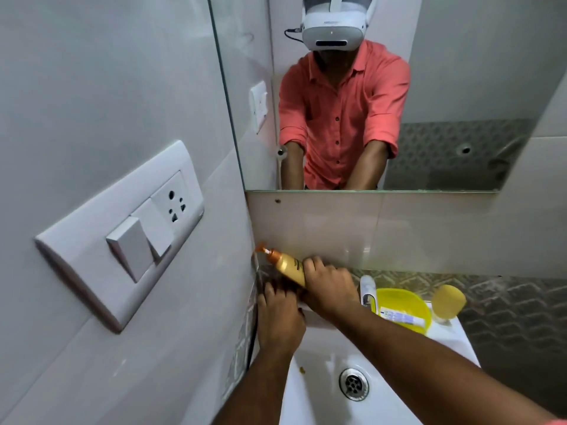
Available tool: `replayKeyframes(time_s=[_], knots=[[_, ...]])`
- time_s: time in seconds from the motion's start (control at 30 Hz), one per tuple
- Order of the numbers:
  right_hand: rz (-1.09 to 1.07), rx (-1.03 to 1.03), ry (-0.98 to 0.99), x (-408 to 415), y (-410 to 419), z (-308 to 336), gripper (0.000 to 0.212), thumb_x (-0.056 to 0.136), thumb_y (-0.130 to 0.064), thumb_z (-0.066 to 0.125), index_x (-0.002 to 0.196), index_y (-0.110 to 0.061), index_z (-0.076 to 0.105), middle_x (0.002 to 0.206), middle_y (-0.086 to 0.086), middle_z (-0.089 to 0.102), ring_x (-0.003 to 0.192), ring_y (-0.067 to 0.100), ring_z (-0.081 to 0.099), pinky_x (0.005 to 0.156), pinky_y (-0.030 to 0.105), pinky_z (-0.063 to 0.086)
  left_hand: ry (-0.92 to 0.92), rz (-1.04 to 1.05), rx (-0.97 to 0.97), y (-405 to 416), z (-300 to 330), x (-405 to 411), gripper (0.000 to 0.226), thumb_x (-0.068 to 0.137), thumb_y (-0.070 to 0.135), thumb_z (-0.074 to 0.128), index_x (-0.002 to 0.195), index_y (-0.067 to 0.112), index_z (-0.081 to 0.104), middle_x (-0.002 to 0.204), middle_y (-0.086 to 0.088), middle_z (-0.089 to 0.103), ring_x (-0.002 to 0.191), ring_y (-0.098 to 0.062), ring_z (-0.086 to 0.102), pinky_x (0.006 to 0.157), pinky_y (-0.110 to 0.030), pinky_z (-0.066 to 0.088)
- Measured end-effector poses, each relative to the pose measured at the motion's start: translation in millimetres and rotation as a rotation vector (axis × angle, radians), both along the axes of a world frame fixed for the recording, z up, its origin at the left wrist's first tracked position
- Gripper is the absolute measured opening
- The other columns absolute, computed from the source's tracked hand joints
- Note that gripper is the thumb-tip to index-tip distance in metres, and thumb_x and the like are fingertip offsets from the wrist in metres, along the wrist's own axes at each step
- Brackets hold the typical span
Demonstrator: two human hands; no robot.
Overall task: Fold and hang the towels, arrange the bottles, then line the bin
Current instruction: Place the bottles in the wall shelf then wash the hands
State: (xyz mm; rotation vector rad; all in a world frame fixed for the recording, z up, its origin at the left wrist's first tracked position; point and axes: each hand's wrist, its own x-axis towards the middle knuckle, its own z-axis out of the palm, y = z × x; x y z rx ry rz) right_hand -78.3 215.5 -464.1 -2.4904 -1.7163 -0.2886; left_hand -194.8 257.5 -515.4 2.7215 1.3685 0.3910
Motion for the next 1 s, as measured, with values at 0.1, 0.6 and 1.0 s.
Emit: replayKeyframes(time_s=[0.1,0.6,1.0], knots=[[-0.051,0.093,0.08,-2,-7,17,0.049,0.069,-0.047,0.076,0.104,-0.02,0.054,0.093,0.001,0.063,0.07,0.031,0.07,0.053,0.034,0.034,0.048,-0.055,-0.009,6,3,12,0.064,0.088,0.038,0.064,0.147,0.024,0.046,0.149,-0.005,0.05,0.138,-0.03,0.043,0.115,-0.043,0.032],[-0.231,0.603,0.548,22,-89,90,0.042,0.079,-0.061,0.067,0.104,-0.037,0.045,0.09,-0.013,0.062,0.087,0.025,0.068,0.068,0.036,0.049,0.268,-0.13,0.034,-5,43,27,0.048,0.097,0.052,0.052,0.138,0.029,0.045,0.133,-0.004,0.065,0.12,-0.028,0.064,0.096,-0.037,0.044],[-0.217,0.869,0.486,50,-202,209,0.055,0.08,-0.058,0.074,0.121,-0.027,0.054,0.11,0.004,0.073,0.096,0.037,0.069,0.076,0.044,0.057,-0.283,-0.006,0.152,-83,195,19,0.061,0.093,0.071,0.05,0.129,0.021,0.053,0.115,-0.008,0.073,0.098,-0.037,0.071,0.073,-0.04,0.053]])
